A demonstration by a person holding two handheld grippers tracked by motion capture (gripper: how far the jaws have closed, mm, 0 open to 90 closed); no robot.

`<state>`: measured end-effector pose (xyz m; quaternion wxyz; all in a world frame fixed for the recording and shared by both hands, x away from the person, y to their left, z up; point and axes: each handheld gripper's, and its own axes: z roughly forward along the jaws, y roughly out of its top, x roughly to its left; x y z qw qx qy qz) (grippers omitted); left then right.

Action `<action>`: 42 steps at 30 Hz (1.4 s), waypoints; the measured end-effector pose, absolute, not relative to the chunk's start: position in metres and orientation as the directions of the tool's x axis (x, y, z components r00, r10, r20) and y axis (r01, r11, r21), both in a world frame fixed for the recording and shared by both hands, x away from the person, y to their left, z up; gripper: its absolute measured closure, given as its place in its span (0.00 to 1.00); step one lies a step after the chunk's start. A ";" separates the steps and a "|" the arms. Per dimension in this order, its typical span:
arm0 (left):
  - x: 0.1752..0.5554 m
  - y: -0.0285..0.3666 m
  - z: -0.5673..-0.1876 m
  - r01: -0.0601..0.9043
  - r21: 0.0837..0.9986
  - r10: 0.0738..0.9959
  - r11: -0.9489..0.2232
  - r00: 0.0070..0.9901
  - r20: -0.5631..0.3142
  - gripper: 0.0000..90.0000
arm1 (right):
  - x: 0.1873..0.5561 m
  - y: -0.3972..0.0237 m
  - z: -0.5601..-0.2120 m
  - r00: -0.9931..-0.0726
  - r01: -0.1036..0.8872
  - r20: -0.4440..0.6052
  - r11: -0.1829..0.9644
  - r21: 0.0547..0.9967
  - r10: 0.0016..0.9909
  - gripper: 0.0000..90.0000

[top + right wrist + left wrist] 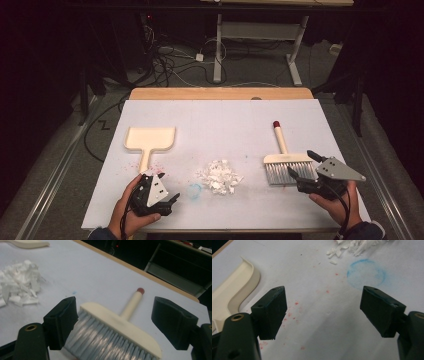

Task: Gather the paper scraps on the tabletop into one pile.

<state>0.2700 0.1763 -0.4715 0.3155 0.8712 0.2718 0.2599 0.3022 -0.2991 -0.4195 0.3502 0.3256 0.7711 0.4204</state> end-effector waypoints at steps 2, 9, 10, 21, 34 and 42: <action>0.269 0.175 -0.473 0.314 0.690 0.640 -0.652 0.716 0.278 0.22 | 0.299 -0.302 -0.428 -0.547 0.211 -0.256 0.427 0.879 0.797 0.24; 0.265 0.175 -0.473 0.313 0.686 0.638 -0.657 0.715 0.285 0.21 | 0.292 -0.299 -0.442 -0.578 0.230 -0.260 0.460 0.858 0.773 0.24; 0.265 0.175 -0.473 0.314 0.688 0.639 -0.654 0.716 0.281 0.21 | 0.292 -0.297 -0.441 -0.580 0.227 -0.258 0.458 0.859 0.772 0.24; 0.264 0.174 -0.474 0.304 0.684 0.628 -0.664 0.723 0.288 0.21 | 0.289 -0.291 -0.441 -0.601 0.216 -0.271 0.479 0.851 0.752 0.24; 0.265 0.175 -0.473 0.297 0.683 0.622 -0.667 0.726 0.292 0.21 | 0.282 -0.286 -0.438 -0.596 0.183 -0.308 0.499 0.847 0.741 0.24; 0.266 0.174 -0.473 0.296 0.682 0.621 -0.668 0.727 0.293 0.21 | 0.278 -0.286 -0.433 -0.587 0.158 -0.321 0.494 0.855 0.743 0.24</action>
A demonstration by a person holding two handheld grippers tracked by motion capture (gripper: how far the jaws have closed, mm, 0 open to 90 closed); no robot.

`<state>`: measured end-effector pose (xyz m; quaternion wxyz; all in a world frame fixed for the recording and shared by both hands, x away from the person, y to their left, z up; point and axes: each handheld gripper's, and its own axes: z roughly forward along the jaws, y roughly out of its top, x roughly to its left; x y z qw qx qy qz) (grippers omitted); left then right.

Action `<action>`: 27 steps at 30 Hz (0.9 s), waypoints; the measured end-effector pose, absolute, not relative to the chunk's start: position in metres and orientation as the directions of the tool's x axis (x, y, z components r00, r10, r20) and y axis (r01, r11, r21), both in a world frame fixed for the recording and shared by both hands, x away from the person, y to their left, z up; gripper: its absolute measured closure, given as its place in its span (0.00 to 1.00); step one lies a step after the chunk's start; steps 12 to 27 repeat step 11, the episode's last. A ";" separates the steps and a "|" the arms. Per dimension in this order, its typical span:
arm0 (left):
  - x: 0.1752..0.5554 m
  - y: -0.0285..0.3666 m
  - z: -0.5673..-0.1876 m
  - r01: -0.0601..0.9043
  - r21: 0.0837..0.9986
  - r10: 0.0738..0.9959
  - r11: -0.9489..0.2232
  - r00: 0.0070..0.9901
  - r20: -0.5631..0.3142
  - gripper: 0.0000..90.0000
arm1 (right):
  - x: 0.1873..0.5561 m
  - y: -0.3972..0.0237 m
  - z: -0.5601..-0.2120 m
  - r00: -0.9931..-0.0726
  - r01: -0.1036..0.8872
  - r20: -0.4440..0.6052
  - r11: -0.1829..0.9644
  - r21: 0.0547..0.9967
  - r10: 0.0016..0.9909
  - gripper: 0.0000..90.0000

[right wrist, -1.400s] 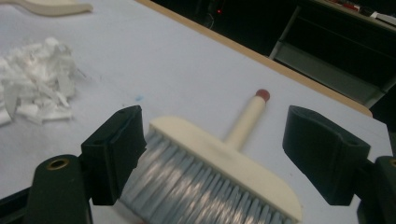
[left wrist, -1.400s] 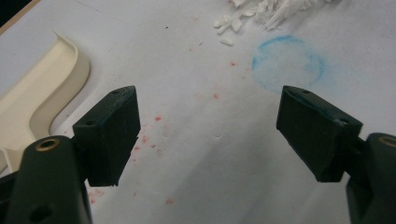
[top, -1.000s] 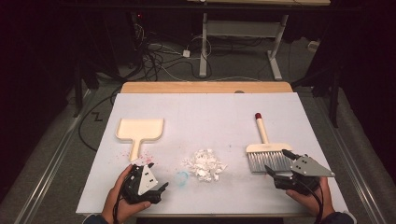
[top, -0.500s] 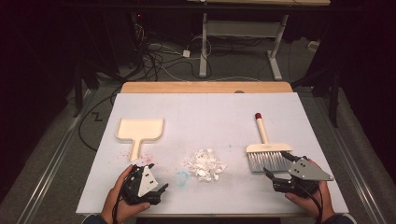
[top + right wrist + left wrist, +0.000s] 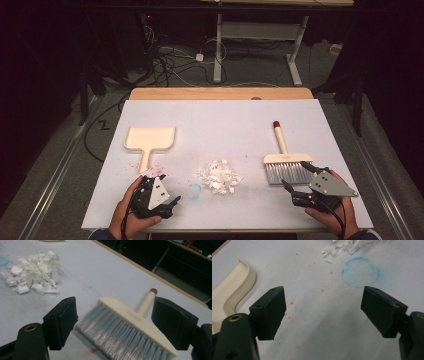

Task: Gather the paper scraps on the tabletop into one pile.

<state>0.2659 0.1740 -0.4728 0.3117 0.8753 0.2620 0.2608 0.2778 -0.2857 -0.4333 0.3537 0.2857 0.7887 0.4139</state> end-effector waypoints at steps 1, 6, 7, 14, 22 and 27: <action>0.266 0.174 -0.473 0.296 0.683 0.621 -0.668 0.726 0.293 0.21 | 0.278 -0.285 -0.433 -0.588 0.160 -0.322 0.497 0.853 0.742 0.24; 0.268 0.174 -0.472 0.295 0.685 0.621 -0.666 0.727 0.291 0.21 | 0.277 -0.284 -0.433 -0.591 0.163 -0.325 0.505 0.848 0.738 0.23; 0.268 0.174 -0.472 0.295 0.685 0.622 -0.666 0.727 0.292 0.21 | 0.277 -0.284 -0.432 -0.592 0.161 -0.323 0.501 0.850 0.739 0.23; 0.271 0.175 -0.472 0.299 0.691 0.629 -0.659 0.723 0.287 0.21 | 0.278 -0.285 -0.432 -0.595 0.159 -0.320 0.499 0.852 0.737 0.22; 0.271 0.175 -0.472 0.299 0.691 0.629 -0.659 0.723 0.287 0.21 | 0.278 -0.285 -0.432 -0.595 0.159 -0.320 0.499 0.852 0.737 0.22; 0.271 0.175 -0.472 0.299 0.691 0.629 -0.659 0.723 0.287 0.21 | 0.278 -0.285 -0.432 -0.595 0.159 -0.320 0.499 0.852 0.737 0.22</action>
